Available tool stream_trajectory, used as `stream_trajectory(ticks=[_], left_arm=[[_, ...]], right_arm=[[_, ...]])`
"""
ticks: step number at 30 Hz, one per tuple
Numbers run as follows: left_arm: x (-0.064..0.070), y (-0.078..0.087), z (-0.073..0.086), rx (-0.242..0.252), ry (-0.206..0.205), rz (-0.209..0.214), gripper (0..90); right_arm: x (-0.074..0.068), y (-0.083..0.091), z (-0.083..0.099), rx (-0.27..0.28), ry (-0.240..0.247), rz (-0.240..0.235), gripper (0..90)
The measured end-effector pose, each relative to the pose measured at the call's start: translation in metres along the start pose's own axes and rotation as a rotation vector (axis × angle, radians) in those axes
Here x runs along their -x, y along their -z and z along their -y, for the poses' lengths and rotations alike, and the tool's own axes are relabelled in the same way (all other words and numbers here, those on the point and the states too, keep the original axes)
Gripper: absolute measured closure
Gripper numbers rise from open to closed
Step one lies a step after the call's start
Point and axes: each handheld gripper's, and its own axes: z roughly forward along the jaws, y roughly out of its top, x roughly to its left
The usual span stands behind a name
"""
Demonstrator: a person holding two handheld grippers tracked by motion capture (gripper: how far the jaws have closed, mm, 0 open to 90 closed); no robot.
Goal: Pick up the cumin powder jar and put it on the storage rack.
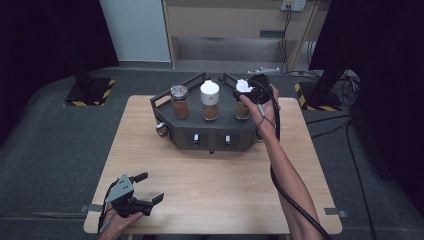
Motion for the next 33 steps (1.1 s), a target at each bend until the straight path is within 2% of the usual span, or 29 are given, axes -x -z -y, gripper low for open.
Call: stream_trajectory(ticks=[18, 19, 23, 25, 31, 33], left_arm=[[0.000, 0.000, 0.000, 0.000, -0.001, 0.000, 1.6], [0.000, 0.000, 0.000, -0.001, -0.001, 0.000, 1.6], [0.000, -0.001, -0.001, -0.005, -0.003, 0.001, 1.6], [0.000, -0.001, -0.001, -0.006, -0.004, 0.001, 1.5], [0.001, -0.001, -0.001, -0.007, -0.007, 0.001, 1.5], [0.001, -0.001, -0.001, -0.007, -0.008, 0.002, 1.6]], right_arm=[[0.002, -0.003, 0.006, 0.011, -0.008, -0.005, 30.2], [0.003, -0.003, 0.006, 0.010, -0.011, -0.008, 29.4], [0.006, 0.000, 0.009, 0.033, -0.003, -0.024, 14.8], [0.002, 0.004, 0.012, 0.062, 0.006, -0.004, 10.1], [0.000, 0.021, 0.010, 0.111, 0.003, -0.004, 8.1], [0.003, 0.027, 0.009, 0.123, 0.000, -0.023, 7.9]])
